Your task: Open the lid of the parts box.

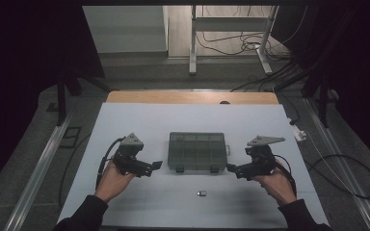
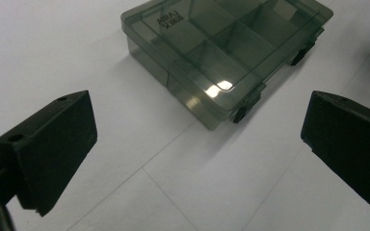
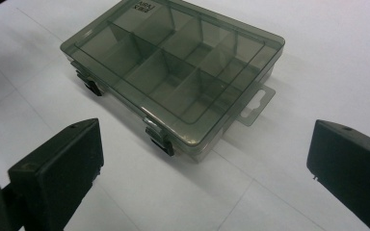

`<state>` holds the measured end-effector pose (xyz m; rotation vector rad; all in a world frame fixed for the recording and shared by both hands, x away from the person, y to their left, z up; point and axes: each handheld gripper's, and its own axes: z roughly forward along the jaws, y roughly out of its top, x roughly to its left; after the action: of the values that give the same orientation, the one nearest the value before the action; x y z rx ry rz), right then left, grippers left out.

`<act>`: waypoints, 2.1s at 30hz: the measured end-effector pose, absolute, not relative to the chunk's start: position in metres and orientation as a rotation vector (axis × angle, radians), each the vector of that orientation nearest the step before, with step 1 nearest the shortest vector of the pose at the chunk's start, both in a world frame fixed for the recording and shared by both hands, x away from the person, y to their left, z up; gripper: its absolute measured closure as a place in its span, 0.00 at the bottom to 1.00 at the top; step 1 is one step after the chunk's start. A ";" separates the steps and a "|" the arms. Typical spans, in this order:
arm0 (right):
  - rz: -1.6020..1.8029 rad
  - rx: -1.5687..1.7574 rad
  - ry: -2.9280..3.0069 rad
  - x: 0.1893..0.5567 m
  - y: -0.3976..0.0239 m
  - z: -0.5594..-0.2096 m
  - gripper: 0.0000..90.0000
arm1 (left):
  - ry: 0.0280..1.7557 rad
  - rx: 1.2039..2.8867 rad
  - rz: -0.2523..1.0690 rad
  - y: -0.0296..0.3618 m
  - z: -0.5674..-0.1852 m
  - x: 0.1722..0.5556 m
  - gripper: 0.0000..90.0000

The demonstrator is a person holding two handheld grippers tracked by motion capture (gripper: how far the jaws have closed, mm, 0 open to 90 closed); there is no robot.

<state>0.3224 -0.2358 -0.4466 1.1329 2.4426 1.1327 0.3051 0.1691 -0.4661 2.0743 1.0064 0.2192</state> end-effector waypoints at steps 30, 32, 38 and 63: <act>0.986 1.121 2.524 0.337 -0.213 -0.459 0.07 | 0.925 2.101 0.198 0.142 -0.485 0.326 0.00; 0.978 1.109 2.528 0.336 -0.213 -0.461 0.10 | 0.923 2.102 0.197 0.140 -0.487 0.326 0.00; 0.961 1.092 2.544 0.334 -0.216 -0.465 0.20 | 0.927 2.119 0.197 0.139 -0.492 0.326 0.00; 0.901 1.038 2.644 0.329 -0.227 -0.476 0.99 | 0.921 2.136 0.242 0.136 -0.498 0.323 0.00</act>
<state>0.3288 -0.2265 -0.4763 1.0383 2.6444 0.9010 0.3225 0.1360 -0.4981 2.1364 0.9206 0.2416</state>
